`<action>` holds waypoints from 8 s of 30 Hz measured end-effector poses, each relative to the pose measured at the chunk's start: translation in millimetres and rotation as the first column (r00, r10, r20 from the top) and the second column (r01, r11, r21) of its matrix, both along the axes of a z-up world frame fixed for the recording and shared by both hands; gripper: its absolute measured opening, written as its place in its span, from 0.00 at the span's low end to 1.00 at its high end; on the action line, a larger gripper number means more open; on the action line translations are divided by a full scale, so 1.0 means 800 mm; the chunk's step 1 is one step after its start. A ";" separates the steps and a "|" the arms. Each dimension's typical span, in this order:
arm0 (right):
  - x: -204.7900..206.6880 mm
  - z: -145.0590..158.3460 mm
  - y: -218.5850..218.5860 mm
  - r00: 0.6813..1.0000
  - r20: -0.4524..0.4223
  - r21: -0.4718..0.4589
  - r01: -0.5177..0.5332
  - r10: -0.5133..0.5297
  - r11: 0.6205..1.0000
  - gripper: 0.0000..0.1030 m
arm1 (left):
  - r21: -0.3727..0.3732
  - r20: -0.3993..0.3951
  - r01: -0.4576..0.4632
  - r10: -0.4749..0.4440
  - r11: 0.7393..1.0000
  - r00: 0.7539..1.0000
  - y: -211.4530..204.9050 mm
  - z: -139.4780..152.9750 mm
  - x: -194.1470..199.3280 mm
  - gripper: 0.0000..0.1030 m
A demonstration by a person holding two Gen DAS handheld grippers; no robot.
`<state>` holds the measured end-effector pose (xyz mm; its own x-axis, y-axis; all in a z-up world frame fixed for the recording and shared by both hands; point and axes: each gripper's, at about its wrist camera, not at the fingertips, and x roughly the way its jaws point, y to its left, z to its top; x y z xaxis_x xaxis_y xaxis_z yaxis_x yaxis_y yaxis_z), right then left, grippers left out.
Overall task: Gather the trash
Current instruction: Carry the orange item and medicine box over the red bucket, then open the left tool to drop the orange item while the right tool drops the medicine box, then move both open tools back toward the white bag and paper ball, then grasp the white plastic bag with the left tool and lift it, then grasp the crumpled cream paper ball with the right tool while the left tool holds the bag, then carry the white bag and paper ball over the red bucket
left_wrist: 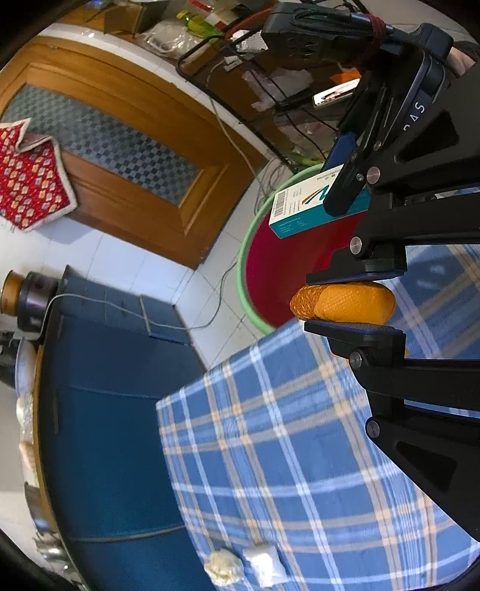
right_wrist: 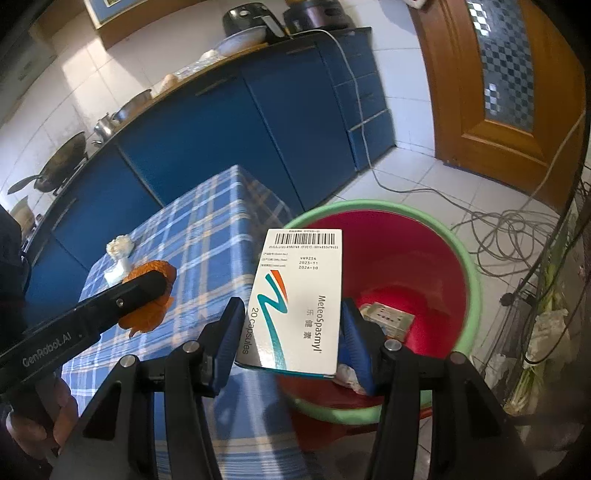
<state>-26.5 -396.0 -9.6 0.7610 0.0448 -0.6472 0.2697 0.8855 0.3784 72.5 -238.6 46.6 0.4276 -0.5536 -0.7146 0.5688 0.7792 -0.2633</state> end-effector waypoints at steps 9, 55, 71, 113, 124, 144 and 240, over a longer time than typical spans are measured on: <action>-0.001 -0.025 -0.033 0.998 -0.045 0.028 0.043 -0.042 0.999 0.54 | 0.025 -0.028 0.040 -0.040 0.999 0.999 -0.037 -0.020 0.003 0.18; -0.007 -0.040 -0.070 0.993 -0.062 0.077 0.105 -0.100 0.992 0.55 | 0.024 -0.030 0.028 -0.027 0.999 0.999 -0.045 -0.027 0.014 0.53; 0.005 -0.022 -0.033 0.998 -0.041 0.067 0.046 -0.044 0.997 0.59 | 0.063 0.032 -0.188 0.186 0.980 0.982 0.066 -0.005 0.063 0.53; 0.073 -0.028 0.059 0.989 -0.093 0.050 -0.107 0.111 0.993 0.60 | 0.054 -0.136 -0.577 0.578 0.815 0.805 0.277 -0.066 0.230 0.65; 0.074 -0.028 0.058 0.990 -0.102 0.041 -0.098 0.102 0.994 0.60 | -0.024 -0.144 -0.596 0.587 0.803 0.797 0.275 -0.070 0.232 0.53; 0.080 0.007 0.094 0.982 -0.051 -0.013 -0.181 0.181 0.983 0.60 | 0.023 -0.004 -0.595 0.596 0.803 0.803 0.322 -0.001 0.154 0.50; 0.278 0.063 0.367 0.866 0.020 -0.215 -0.485 0.500 0.848 0.52 | 0.103 0.190 -0.687 0.664 0.720 0.724 0.429 0.029 0.132 0.50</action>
<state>195.8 -102.8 40.6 0.7179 0.3046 -0.6260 -0.2431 0.9523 0.1846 178.1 104.9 70.0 0.7383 0.0316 -0.6737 -0.1056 0.9920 -0.0691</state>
